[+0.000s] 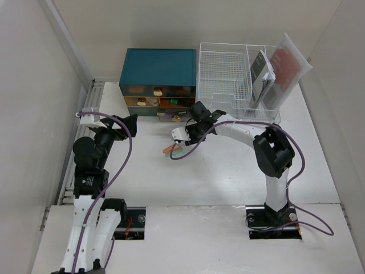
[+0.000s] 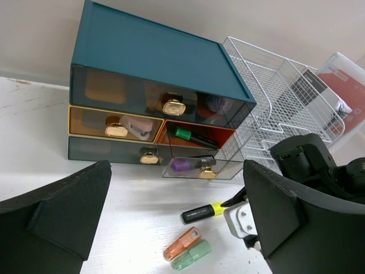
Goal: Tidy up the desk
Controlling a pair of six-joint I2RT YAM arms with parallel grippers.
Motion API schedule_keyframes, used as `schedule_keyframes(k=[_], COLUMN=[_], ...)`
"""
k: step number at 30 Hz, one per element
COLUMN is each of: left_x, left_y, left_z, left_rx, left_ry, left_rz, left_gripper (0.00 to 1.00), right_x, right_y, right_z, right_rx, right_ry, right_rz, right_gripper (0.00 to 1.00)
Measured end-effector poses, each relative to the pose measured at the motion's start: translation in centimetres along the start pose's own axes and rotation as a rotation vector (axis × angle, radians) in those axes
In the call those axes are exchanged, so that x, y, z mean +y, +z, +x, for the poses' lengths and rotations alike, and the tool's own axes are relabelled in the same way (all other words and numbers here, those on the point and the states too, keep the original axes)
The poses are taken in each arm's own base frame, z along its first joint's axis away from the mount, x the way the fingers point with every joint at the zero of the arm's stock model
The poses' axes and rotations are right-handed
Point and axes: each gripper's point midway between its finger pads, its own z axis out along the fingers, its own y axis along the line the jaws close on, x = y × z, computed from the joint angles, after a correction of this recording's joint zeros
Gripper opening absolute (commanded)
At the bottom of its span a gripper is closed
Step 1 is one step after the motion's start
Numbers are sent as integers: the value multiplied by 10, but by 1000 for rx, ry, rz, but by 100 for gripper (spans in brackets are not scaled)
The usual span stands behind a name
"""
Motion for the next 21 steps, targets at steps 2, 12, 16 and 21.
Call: schedule_keyframes(k=[2,12,16,21], left_x=[0,-1,-2,-3], left_y=[0,-1,-2,-4], left_z=[0,-2,-3,-5], left_rx=[0,-7,-11,-17], left_ry=[0,2,2,4], left_rz=[0,5,7,9], left_gripper=[100,100,100,100], right_x=[-3,-20,-28,-28], right_y=[3,17,21,22], right_z=[2,0,-3,0], right_rx=[17,75,82,103], right_ry=[2,-7,-9,-4], right_rz=[10,42,51,27], right_gripper=[45,47,48,50])
